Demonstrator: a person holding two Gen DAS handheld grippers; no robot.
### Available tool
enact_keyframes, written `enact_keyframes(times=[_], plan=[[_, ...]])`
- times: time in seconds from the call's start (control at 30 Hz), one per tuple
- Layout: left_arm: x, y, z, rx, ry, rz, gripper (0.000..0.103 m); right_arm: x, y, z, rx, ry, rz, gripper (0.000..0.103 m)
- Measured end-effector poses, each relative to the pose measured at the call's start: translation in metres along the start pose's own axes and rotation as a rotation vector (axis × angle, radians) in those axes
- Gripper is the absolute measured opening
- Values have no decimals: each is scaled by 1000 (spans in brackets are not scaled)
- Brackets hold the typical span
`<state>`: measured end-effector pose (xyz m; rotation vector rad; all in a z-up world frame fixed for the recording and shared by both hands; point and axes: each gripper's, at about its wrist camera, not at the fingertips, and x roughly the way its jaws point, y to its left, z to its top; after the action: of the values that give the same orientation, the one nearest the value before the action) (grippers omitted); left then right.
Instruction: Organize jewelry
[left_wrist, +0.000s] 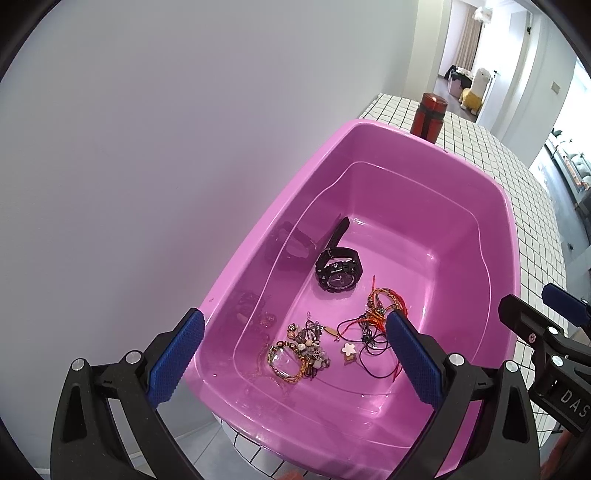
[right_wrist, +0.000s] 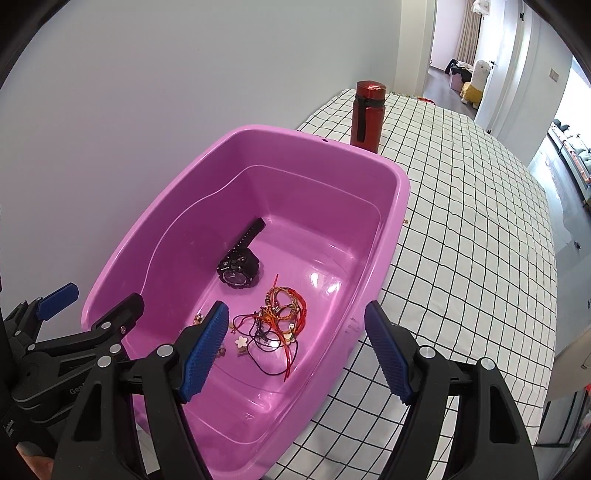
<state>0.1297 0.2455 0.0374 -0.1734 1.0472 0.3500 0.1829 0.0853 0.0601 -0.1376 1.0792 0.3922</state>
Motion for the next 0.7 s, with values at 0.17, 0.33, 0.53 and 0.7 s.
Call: enact_keyframes(times=[0.17, 0.33, 0.53, 0.7], plan=[[1, 1, 0, -5, 5, -1, 97, 0, 0, 0, 0, 0, 0, 73], [2, 1, 0, -6, 7, -4, 97, 0, -1, -1, 1, -1, -1, 73], [3, 1, 0, -5, 9, -3, 97, 0, -1, -2, 0, -1, -2, 73], [3, 1, 1, -10, 13, -7, 97, -1, -2, -3, 0, -2, -4, 73]])
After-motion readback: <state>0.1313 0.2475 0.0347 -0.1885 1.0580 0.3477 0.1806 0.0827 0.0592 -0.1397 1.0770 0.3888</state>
